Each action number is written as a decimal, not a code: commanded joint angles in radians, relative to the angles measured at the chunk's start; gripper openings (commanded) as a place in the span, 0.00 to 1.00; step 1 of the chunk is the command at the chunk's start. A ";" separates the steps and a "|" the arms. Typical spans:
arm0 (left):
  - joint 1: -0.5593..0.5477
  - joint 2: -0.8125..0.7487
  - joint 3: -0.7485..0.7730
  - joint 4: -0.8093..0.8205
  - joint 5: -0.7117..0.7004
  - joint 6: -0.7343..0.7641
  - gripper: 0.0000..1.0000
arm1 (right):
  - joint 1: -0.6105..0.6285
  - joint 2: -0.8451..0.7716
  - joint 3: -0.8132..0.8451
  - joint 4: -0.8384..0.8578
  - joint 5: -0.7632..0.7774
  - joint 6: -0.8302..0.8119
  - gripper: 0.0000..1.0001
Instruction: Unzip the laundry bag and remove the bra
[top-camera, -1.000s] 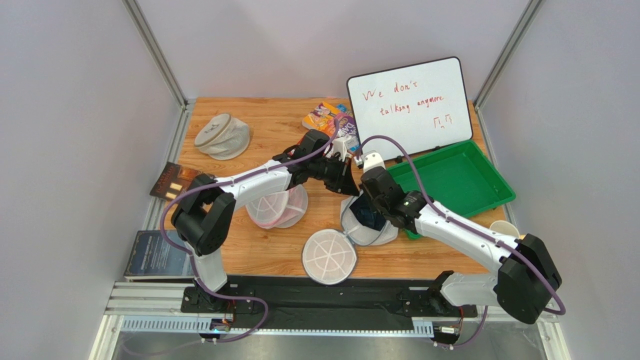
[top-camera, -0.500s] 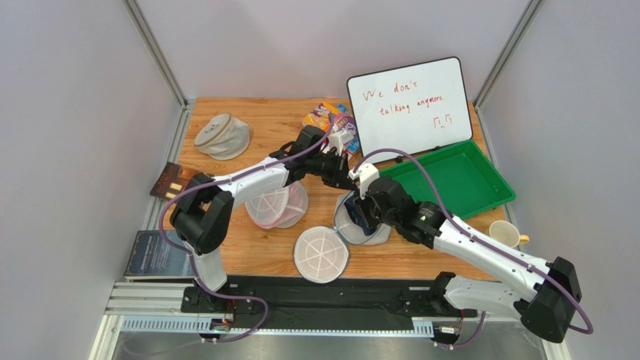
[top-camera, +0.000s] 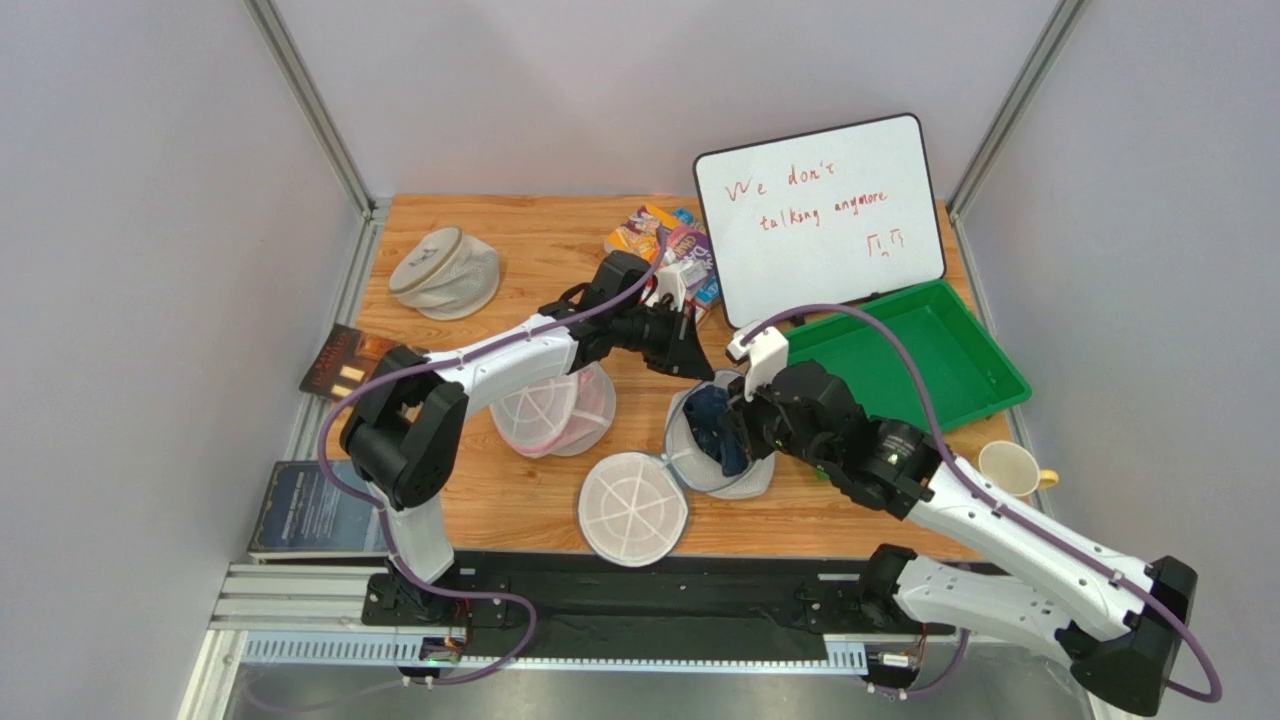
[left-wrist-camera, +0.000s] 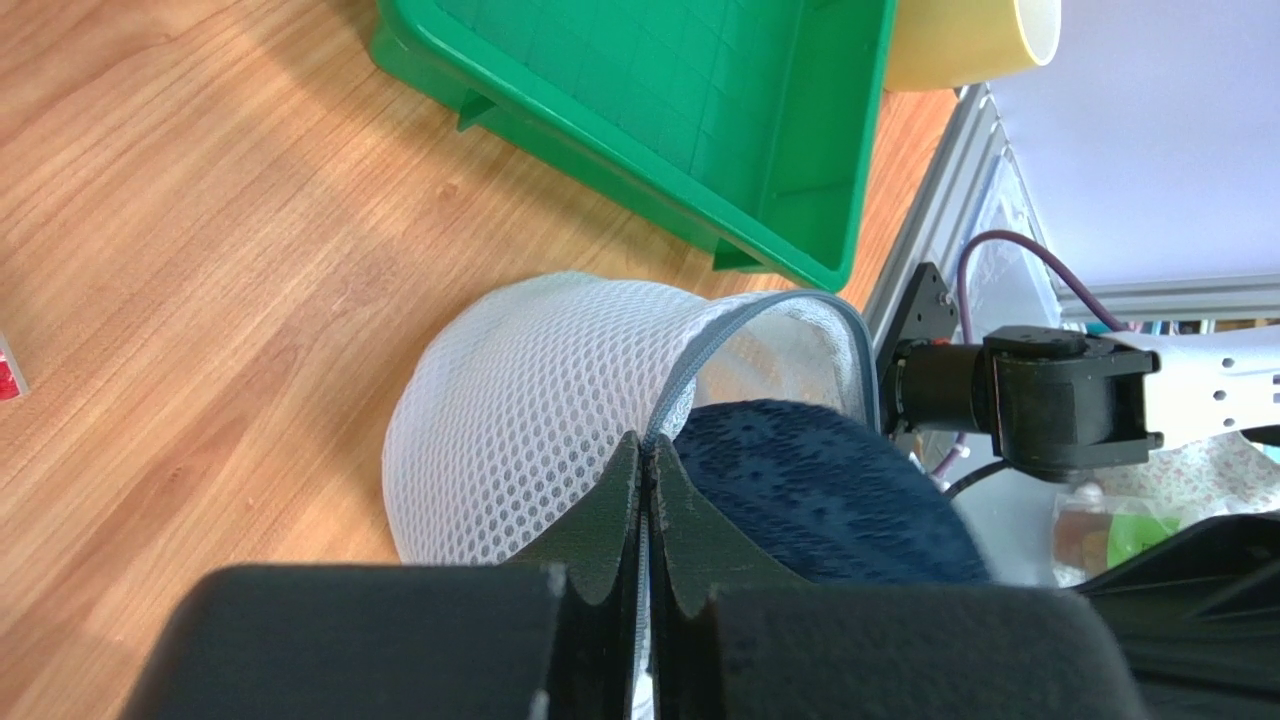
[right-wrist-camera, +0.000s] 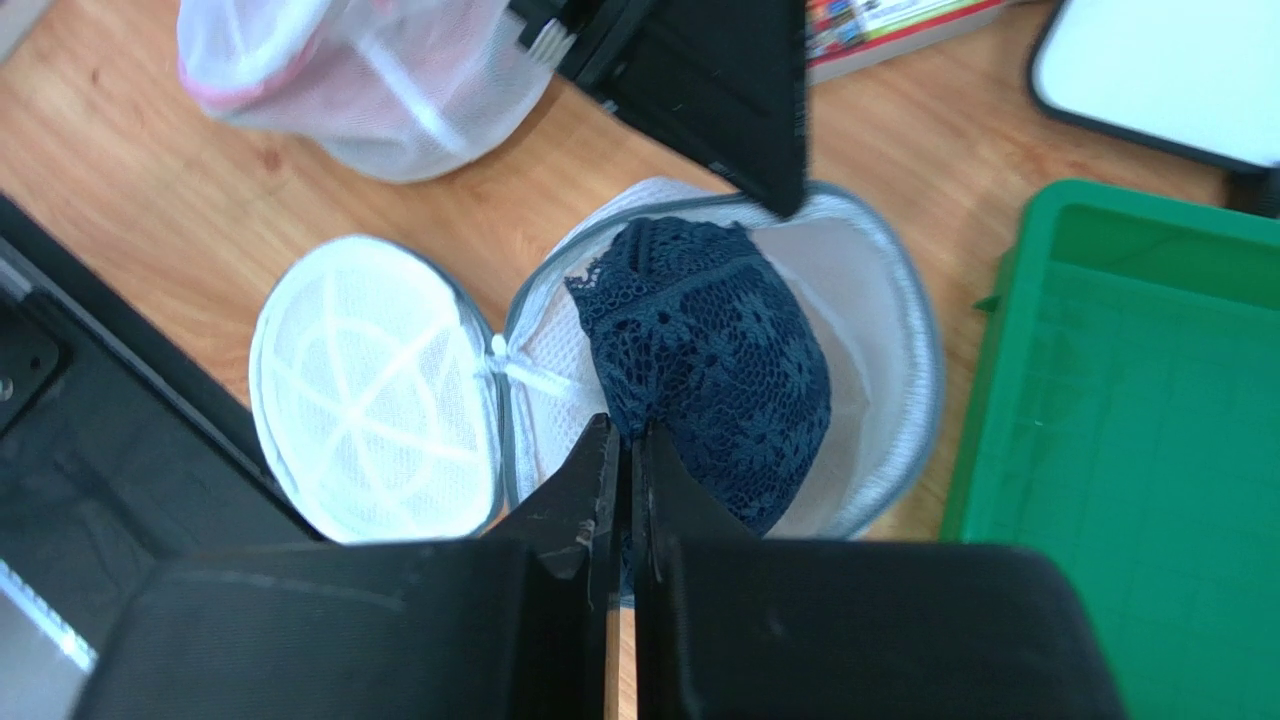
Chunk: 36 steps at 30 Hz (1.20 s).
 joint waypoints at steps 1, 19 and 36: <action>0.004 0.003 -0.012 0.040 -0.001 0.012 0.00 | 0.005 -0.077 0.059 0.024 0.154 0.050 0.00; 0.004 -0.004 -0.054 0.046 -0.013 0.027 0.00 | 0.003 -0.174 0.234 0.006 0.390 -0.015 0.00; 0.006 -0.033 -0.065 0.048 -0.015 0.029 0.00 | -0.562 -0.026 0.415 -0.062 0.090 -0.003 0.00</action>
